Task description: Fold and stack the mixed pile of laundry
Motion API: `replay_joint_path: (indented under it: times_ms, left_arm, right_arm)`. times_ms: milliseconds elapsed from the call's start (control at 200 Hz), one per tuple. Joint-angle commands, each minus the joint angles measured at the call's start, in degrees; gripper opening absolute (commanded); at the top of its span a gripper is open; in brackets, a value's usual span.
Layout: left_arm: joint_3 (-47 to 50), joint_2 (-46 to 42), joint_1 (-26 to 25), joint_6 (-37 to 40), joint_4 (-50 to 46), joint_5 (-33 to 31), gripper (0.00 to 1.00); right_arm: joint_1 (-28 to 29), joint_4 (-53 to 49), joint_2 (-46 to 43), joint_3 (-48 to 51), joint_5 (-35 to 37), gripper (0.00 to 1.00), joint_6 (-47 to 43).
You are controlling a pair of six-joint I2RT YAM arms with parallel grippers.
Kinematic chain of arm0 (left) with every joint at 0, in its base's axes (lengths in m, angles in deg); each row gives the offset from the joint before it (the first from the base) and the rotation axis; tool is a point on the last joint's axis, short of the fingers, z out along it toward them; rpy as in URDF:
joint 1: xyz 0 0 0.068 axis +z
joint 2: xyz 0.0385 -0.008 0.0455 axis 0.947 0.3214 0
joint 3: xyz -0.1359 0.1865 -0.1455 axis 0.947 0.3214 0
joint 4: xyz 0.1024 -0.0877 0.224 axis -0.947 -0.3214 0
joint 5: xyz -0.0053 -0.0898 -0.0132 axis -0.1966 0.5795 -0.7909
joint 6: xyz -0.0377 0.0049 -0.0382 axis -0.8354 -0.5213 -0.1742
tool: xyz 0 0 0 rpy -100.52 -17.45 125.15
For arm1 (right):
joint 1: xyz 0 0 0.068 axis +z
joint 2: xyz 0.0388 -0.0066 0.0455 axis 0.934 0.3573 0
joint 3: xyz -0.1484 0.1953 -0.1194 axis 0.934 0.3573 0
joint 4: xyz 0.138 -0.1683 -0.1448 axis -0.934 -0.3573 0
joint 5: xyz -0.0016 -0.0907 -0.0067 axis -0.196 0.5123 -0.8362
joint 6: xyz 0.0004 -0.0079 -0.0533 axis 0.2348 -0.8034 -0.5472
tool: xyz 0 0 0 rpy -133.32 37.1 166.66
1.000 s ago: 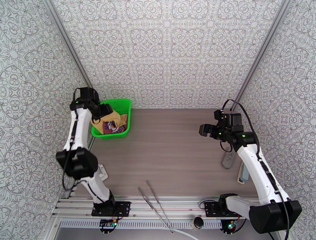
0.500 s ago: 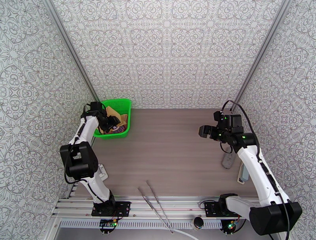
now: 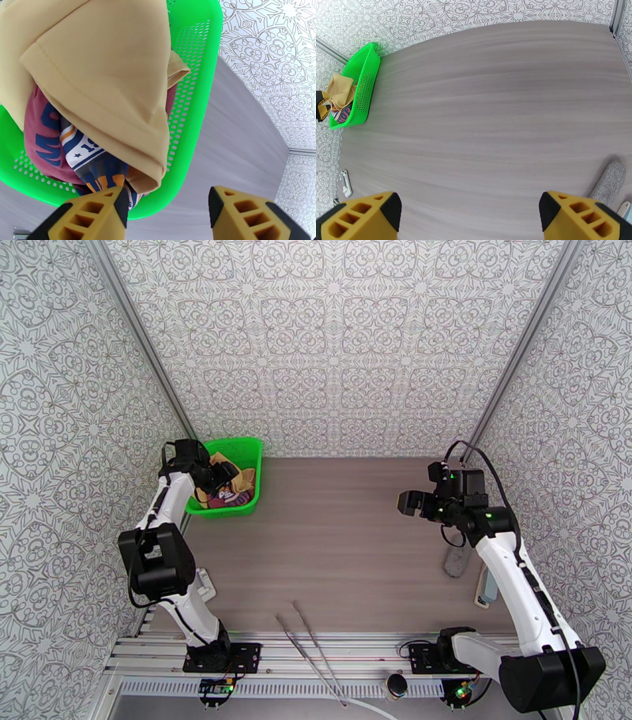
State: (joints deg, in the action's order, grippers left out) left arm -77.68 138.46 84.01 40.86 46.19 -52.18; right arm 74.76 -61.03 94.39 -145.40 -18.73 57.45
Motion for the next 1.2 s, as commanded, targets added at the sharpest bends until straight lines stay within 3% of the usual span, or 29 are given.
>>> replay_joint_path:
  times_ms: [0,420,695,935,1195]
  left_arm:
    - [-0.57,1.36,-0.1,-1.13,1.32,1.22,0.59]
    - [-5.2,7.55,-0.1,-0.72,2.52,1.99,0.54]
    - [-8.04,8.66,-0.36,-0.66,1.68,3.33,0.37]
    - [-9.04,6.61,-1.06,1.19,-0.91,1.68,0.41]
    - [-9.88,9.9,-1.24,1.65,-1.79,1.49,0.43]
  right_arm:
    - [0.55,-0.63,0.17,0.06,-0.44,0.97,-0.26]
    - [0.55,-1.34,0.35,-0.39,0.04,0.97,-0.23]
    - [0.55,-1.61,0.35,-0.94,0.15,0.97,0.13]
    - [0.55,-1.39,0.43,-0.52,0.17,0.97,0.2]
    - [0.55,-1.43,0.0,-0.1,0.06,0.96,0.22]
